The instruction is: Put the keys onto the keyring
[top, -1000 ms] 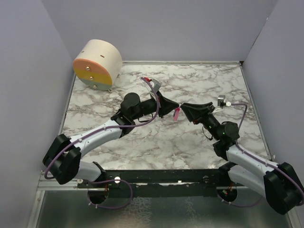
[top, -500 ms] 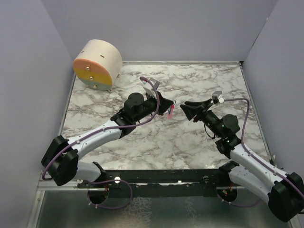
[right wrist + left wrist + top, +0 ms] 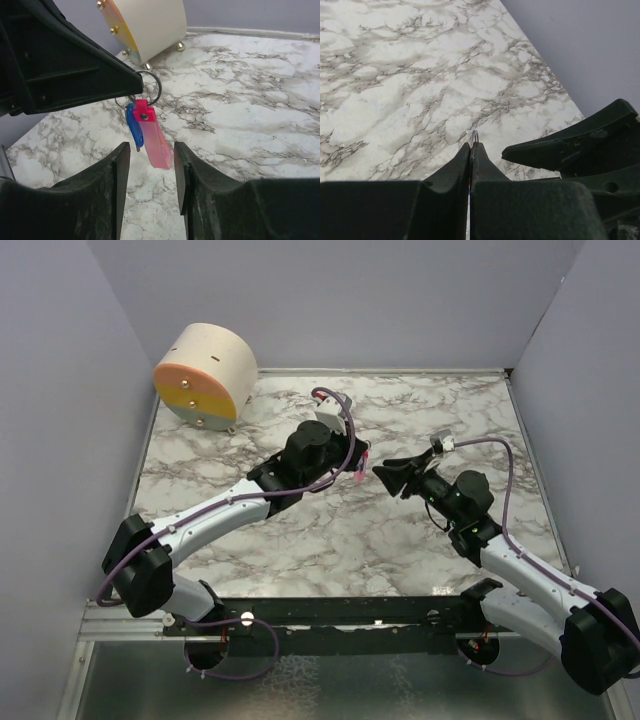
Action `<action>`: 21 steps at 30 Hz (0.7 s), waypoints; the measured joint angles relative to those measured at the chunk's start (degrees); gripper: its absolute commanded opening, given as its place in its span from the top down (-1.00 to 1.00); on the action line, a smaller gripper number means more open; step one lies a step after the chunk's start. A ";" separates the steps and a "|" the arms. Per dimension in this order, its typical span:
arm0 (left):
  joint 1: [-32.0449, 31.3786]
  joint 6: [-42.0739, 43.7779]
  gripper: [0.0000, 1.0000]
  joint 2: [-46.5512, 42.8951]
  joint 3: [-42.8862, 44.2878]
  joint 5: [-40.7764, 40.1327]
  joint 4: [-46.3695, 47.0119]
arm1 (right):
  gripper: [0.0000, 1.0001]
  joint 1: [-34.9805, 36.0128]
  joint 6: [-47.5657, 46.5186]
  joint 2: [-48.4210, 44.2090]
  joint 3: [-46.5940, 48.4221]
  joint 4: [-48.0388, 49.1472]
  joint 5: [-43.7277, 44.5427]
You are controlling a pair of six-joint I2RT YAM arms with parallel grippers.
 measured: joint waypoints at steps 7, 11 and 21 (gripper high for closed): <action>-0.81 -0.98 1.00 1.88 1.16 -1.53 -3.52 | 0.10 0.00 -0.35 1.73 1.49 0.13 -2.51; -1.20 -1.18 1.00 2.51 2.51 -1.77 -4.31 | 0.11 0.00 -0.33 3.45 2.10 0.22 -4.72; -1.84 -1.44 1.00 3.67 4.72 -1.92 -5.79 | 0.19 0.20 -0.15 5.95 2.36 0.63 -6.32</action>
